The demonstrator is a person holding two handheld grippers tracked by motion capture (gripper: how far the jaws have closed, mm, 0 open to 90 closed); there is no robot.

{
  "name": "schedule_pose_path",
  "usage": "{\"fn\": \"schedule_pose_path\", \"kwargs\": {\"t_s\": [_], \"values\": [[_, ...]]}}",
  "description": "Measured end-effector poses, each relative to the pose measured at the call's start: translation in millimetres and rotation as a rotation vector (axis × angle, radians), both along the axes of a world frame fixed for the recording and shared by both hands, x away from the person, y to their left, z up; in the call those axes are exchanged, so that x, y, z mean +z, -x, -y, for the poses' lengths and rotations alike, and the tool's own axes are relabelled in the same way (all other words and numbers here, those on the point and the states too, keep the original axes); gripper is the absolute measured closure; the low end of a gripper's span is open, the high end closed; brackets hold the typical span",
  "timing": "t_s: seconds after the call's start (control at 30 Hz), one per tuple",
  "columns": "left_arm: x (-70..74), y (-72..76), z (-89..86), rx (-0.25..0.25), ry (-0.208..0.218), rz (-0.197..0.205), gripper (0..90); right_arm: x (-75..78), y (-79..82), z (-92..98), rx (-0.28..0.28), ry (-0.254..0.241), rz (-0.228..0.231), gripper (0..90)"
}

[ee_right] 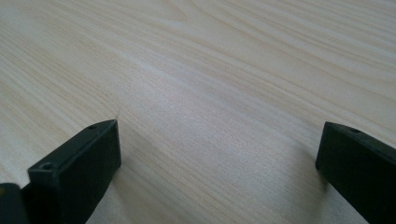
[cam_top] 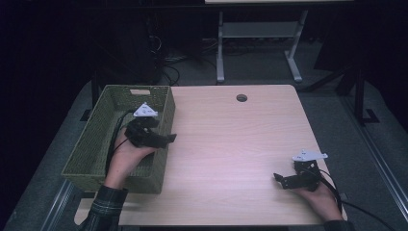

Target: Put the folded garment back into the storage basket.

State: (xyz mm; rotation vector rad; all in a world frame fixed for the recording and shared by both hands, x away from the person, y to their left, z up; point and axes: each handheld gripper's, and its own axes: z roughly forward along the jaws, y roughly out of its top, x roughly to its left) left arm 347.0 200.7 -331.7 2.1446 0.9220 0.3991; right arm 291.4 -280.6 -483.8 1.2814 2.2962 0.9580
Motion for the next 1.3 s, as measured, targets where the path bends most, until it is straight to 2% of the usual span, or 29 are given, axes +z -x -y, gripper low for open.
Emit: {"fn": "schedule_pose_path", "kwargs": {"t_s": [0.13, 0.3, 0.47, 0.6, 0.97, 1.0, 1.1, 1.3], "values": [[-2.7, 1.4, 16.0, -0.026, -0.001, 0.004, 15.3, 0.0, 0.0, 0.0, 0.0, 0.0, 0.0, 0.0], [-7.7, 3.9, 33.7, -0.043, 0.024, 0.002, 15.3, 0.0, 0.0, 0.0, 0.0, 0.0, 0.0, 0.0], [-14.8, 8.4, 53.3, -0.062, 0.013, 0.014, 15.2, 0.0, 0.0, 0.0, 0.0, 0.0, 0.0, 0.0], [-22.3, 13.7, 70.3, -0.083, 0.01, 0.01, 15.2, 0.0, 0.0, 0.0, 0.0, 0.0, 0.0, 0.0], [-63.7, 17.8, 100.4, -0.135, -0.016, -0.015, 15.2, 0.0, 0.1, 0.0, 0.0, 0.0, -0.001, 0.0], [-67.3, 17.8, 101.1, -0.134, -0.023, -0.015, 15.2, 0.0, 0.0, 0.0, 0.0, 0.0, 0.0, 0.0], [-78.8, 17.9, 102.1, -0.124, -0.002, -0.027, 15.2, 0.1, 0.0, 0.1, 0.0, 0.001, 0.0, 0.0], [-102.1, 16.3, 100.6, -0.11, -0.041, -0.034, 15.2, 0.0, 0.1, -0.1, -0.001, -0.001, 0.0, 0.0]]}}
